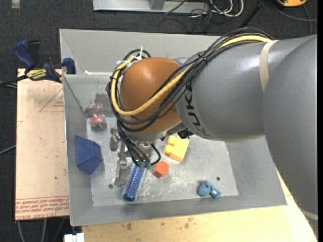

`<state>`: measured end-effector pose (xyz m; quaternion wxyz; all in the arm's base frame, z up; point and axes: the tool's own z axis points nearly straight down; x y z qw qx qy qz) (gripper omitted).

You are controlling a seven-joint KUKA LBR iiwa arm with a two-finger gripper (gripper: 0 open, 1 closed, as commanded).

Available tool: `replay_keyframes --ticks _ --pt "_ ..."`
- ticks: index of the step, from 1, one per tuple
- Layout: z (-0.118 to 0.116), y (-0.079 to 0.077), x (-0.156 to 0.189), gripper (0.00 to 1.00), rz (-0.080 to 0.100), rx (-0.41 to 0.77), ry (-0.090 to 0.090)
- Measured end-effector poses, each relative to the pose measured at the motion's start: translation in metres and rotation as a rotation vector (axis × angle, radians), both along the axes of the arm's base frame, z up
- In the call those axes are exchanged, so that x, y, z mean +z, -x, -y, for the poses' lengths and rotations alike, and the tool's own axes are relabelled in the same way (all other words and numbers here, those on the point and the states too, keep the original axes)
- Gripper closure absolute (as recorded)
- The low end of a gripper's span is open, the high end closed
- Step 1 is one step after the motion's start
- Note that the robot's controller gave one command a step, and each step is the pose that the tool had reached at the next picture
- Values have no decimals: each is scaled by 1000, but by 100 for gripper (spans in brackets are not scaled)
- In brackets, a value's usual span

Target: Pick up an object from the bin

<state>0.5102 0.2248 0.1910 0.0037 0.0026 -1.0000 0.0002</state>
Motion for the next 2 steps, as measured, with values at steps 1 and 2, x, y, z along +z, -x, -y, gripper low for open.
replay_keyframes --ticks 1,2 --pt "67 -8 -123 0 3 545 -3" --pt "58 -13 -90 0 11 802 -5"
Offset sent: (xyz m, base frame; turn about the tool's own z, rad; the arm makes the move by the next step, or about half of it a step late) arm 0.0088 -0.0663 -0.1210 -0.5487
